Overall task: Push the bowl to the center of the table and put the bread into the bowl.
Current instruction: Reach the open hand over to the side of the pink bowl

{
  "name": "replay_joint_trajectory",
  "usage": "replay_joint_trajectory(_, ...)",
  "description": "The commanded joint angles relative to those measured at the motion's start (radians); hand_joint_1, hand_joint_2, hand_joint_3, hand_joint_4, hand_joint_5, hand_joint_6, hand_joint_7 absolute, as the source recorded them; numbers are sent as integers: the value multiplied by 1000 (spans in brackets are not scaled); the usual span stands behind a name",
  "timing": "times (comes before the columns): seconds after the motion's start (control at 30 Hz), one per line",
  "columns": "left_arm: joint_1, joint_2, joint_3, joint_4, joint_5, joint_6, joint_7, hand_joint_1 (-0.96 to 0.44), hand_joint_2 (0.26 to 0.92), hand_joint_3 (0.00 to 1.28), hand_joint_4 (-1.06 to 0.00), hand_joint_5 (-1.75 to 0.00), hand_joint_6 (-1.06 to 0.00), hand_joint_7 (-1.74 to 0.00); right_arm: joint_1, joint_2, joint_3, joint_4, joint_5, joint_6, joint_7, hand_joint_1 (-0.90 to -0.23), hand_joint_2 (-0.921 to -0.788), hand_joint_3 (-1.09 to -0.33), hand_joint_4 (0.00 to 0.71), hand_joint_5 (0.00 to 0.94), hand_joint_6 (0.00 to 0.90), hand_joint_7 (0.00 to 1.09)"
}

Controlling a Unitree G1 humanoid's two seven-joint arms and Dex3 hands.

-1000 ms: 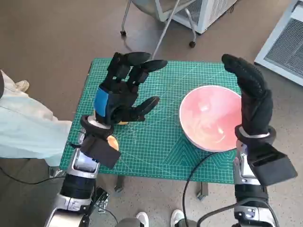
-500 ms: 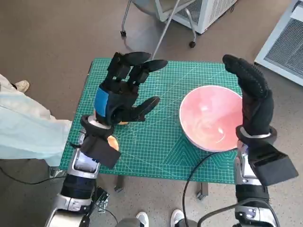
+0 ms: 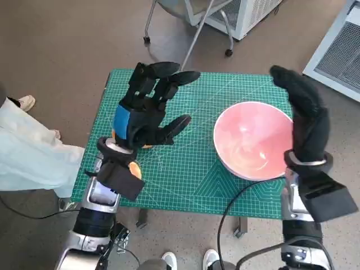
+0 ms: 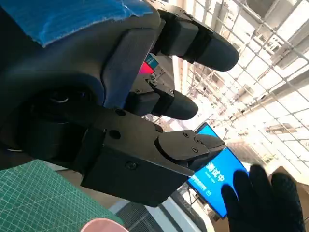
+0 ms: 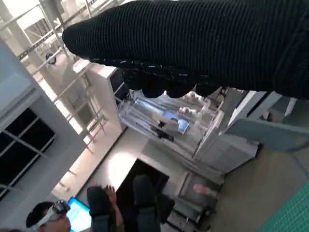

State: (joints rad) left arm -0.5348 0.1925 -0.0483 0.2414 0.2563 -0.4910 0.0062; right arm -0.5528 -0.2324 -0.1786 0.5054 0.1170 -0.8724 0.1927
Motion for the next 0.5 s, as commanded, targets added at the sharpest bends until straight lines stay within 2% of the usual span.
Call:
replay_joint_trajectory(0.03, 21, -3, 3, -22, -6, 6, 9, 67, 665, 590, -150, -815, -143, -1000, 47, -37, -53, 59, 19, -13, -15, -577, -921, -820, 358, 0, 2, 787)
replay_joint_trajectory(0.13, 27, -1, 6, -26, -9, 5, 9, 65, 663, 590, -151, -818, -143, -1001, 63, -52, -89, 86, 21, -22, -36, -571, -921, -840, 349, 0, 0, 800)
replay_joint_trajectory(0.33, 32, 2, 13, -26, -13, 5, 10, 58, 665, 587, -149, -826, -147, -1004, 83, -74, -163, 194, 6, -46, -113, -553, -921, -859, 339, 0, -1, 818)
replay_joint_trajectory(0.5, 36, 1, 17, -27, -11, 5, 13, 56, 669, 585, -146, -832, -151, -1003, 63, -95, -209, 368, 13, -69, -164, -532, -921, -870, 336, 0, 4, 823)
